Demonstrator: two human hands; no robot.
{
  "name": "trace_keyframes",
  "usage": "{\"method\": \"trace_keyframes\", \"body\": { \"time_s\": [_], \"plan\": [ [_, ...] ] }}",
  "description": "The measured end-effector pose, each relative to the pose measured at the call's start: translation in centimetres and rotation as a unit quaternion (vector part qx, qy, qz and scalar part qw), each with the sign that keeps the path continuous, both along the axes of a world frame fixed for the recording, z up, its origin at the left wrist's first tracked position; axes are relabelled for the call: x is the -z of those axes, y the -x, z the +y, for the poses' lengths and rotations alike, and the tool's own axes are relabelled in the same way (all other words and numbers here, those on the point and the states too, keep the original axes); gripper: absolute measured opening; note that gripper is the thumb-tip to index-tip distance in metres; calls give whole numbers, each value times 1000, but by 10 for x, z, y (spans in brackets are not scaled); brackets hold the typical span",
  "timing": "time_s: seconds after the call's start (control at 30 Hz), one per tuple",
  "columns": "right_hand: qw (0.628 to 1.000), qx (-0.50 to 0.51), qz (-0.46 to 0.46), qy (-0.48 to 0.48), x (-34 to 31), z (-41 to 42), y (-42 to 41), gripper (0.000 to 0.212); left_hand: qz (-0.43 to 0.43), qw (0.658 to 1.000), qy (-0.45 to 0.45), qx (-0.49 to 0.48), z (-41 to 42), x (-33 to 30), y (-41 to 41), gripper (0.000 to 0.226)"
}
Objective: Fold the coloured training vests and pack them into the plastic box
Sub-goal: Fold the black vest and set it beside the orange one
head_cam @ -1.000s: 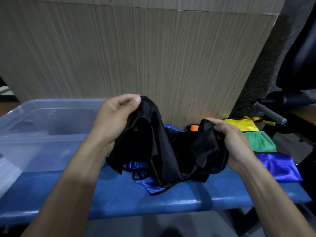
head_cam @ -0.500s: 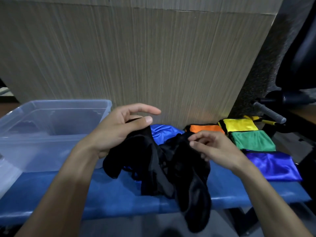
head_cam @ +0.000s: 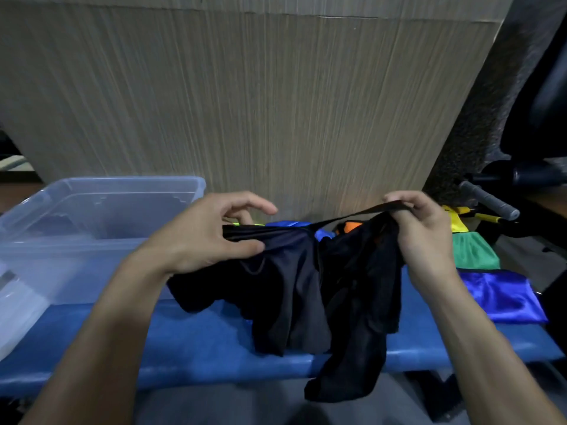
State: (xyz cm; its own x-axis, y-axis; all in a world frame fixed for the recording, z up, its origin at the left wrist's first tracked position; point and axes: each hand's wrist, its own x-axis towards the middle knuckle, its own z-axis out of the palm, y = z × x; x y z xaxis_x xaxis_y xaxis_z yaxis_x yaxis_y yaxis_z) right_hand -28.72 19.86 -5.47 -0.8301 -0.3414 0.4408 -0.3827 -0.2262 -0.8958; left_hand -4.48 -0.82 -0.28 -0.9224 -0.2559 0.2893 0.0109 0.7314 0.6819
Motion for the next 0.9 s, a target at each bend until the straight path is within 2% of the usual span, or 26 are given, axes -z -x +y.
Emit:
{"method": "trace_keyframes", "body": {
  "time_s": [0.07,0.1,0.2,0.27,0.3,0.33,0.37,0.4,0.43,0.47,0.5,0.53,0.57,0.63,0.7,0.73,0.8,0.9],
  "plan": [
    [994,21,-94,54,-6,7,6,19,-5,987,112,-112,-10,11,4,39],
    [989,29,-135,60,-6,9,10,21,7,978,129,-161,-14,14,6,36],
    [966,-27,-251,53,2,7,16,34,74,960,89,-255,-21,17,10,28],
    [959,-86,-267,-43,14,2,15,60,103,968,4,-229,-17,16,16,30],
    [963,-85,-210,-147,22,1,13,74,102,974,-35,-201,-11,16,18,30],
    [956,-54,-96,-273,29,1,12,83,90,979,-55,-177,-5,17,20,27],
    [928,0,39,-370,34,1,13,82,74,983,-58,-160,1,18,23,23],
    [896,44,167,-408,34,3,9,69,60,985,-52,-152,5,20,25,21],
    [881,31,257,-396,31,5,6,51,51,986,-45,-151,8,21,28,20],
    [876,-45,290,-383,25,8,2,37,46,986,-38,-154,9,22,30,20],
    [862,-150,283,-392,21,11,-6,30,44,986,-33,-156,10,23,32,19],
    [826,-246,259,-436,19,14,-13,28,44,986,-31,-159,10,24,33,17],
    [773,-308,247,-497,21,15,-18,29,49,985,-33,-159,11,25,34,16],
    [674,-316,254,-617,33,18,-21,38,69,984,-50,-159,13,24,37,15],
    [615,-265,259,-696,44,19,-17,42,94,978,-77,-170,14,23,38,17],
    [599,-248,264,-714,48,19,-15,41,110,974,-85,-178,14,23,38,18],
    [591,-231,267,-726,52,20,-10,32,143,965,-100,-194,13,23,39,21],
    [627,-221,252,-703,52,24,0,31,162,958,-119,-206,11,23,39,23]
  ]
}}
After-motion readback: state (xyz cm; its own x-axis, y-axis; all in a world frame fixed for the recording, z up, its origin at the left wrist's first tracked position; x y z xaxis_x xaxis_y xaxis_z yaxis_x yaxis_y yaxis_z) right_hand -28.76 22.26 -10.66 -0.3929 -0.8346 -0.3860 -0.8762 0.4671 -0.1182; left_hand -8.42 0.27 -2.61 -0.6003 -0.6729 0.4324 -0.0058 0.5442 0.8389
